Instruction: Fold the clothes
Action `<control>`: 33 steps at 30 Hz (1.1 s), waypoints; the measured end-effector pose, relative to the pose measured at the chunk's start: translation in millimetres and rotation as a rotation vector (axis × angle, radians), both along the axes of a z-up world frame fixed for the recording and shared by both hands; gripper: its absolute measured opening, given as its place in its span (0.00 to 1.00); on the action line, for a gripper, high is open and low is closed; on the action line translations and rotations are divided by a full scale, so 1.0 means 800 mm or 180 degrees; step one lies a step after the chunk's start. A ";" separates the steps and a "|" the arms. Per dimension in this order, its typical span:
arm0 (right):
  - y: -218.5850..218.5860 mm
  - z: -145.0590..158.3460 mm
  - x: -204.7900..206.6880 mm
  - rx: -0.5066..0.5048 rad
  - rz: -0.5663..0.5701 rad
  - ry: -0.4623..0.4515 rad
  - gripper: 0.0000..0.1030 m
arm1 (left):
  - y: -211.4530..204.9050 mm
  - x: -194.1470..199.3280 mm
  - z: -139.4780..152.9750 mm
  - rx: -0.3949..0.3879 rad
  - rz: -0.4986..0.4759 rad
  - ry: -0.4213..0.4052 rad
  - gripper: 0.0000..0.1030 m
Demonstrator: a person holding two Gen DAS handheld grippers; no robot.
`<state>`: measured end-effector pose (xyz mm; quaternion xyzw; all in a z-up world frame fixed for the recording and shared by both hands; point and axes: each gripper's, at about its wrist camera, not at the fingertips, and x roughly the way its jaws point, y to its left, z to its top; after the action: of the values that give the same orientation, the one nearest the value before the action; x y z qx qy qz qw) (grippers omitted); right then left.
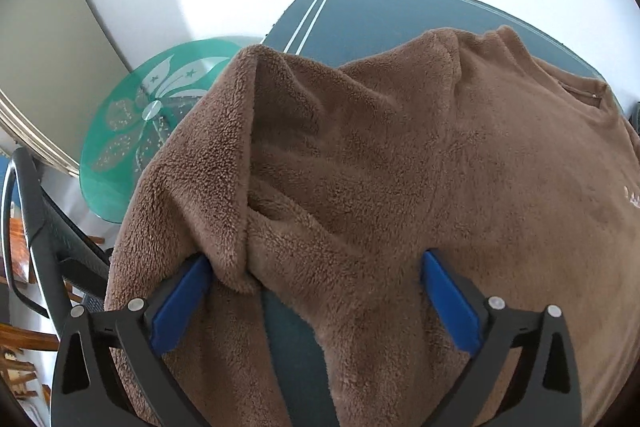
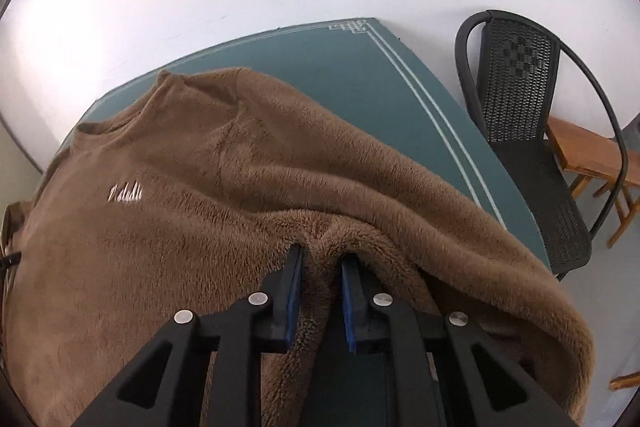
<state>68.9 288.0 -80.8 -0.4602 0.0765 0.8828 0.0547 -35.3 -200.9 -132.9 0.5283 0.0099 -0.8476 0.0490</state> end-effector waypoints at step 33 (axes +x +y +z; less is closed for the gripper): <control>-0.035 0.172 0.360 0.0811 0.0562 0.1140 0.61 | 0.132 0.197 0.103 -0.0930 -0.1150 0.0662 1.00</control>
<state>356.9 260.4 56.9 -0.2905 -0.0676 0.9543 0.0206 122.5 -95.5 -50.4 0.4188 -0.2022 -0.8848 -0.0288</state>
